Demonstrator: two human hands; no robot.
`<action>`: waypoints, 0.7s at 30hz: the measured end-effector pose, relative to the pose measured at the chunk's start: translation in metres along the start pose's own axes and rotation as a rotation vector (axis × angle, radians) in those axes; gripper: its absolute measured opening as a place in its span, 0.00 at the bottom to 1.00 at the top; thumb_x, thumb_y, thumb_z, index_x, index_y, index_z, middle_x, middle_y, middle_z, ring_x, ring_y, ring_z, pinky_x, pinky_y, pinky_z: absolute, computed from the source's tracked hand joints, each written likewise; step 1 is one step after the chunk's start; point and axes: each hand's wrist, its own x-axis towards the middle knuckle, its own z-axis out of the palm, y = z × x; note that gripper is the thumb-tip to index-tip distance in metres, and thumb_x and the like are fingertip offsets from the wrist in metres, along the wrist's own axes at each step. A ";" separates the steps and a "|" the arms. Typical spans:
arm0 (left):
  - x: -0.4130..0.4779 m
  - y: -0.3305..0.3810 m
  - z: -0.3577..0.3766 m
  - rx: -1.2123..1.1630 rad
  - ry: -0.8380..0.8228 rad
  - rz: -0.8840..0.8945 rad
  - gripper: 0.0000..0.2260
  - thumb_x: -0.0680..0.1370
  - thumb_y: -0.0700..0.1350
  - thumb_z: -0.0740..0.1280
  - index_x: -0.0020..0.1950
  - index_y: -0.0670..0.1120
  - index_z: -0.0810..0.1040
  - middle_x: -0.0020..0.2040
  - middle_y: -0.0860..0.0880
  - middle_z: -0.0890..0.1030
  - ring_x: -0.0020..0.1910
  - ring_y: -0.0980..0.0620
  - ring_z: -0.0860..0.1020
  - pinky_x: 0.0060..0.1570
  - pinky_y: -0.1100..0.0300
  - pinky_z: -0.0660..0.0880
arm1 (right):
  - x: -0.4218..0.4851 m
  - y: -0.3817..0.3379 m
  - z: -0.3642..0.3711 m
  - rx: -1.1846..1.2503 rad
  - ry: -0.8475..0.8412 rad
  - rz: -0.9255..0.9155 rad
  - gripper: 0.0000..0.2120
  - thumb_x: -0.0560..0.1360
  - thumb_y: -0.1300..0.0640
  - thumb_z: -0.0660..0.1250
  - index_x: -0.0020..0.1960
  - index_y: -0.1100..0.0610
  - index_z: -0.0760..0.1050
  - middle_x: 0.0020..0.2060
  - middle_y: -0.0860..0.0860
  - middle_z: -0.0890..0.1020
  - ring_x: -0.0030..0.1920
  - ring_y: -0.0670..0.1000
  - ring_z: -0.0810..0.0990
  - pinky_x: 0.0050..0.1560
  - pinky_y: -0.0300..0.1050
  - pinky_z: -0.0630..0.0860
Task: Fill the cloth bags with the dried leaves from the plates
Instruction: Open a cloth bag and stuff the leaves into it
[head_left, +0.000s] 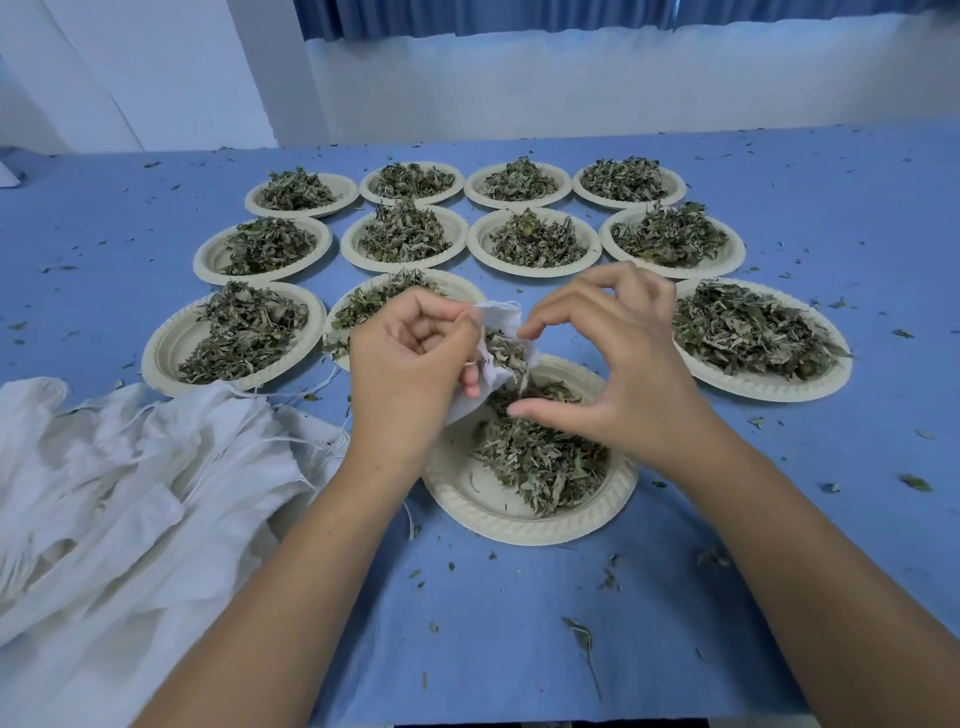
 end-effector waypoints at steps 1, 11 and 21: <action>-0.001 0.000 0.000 0.008 -0.012 0.000 0.08 0.77 0.32 0.67 0.40 0.40 0.76 0.23 0.52 0.75 0.20 0.58 0.71 0.25 0.67 0.71 | 0.000 0.000 0.002 -0.015 0.004 -0.006 0.18 0.65 0.44 0.76 0.49 0.52 0.78 0.48 0.42 0.79 0.58 0.49 0.70 0.62 0.48 0.55; -0.003 -0.003 0.001 0.064 -0.088 0.034 0.04 0.76 0.31 0.68 0.42 0.36 0.77 0.26 0.51 0.77 0.21 0.57 0.73 0.25 0.66 0.72 | 0.001 -0.002 0.006 -0.071 0.141 -0.138 0.03 0.72 0.59 0.68 0.42 0.54 0.81 0.40 0.42 0.82 0.54 0.51 0.75 0.59 0.49 0.55; -0.004 -0.004 0.002 0.117 -0.123 0.054 0.09 0.76 0.32 0.68 0.39 0.43 0.77 0.26 0.52 0.78 0.21 0.58 0.73 0.24 0.66 0.73 | 0.002 -0.002 0.005 -0.026 0.152 -0.010 0.05 0.66 0.60 0.74 0.41 0.52 0.82 0.43 0.44 0.80 0.51 0.49 0.72 0.58 0.47 0.55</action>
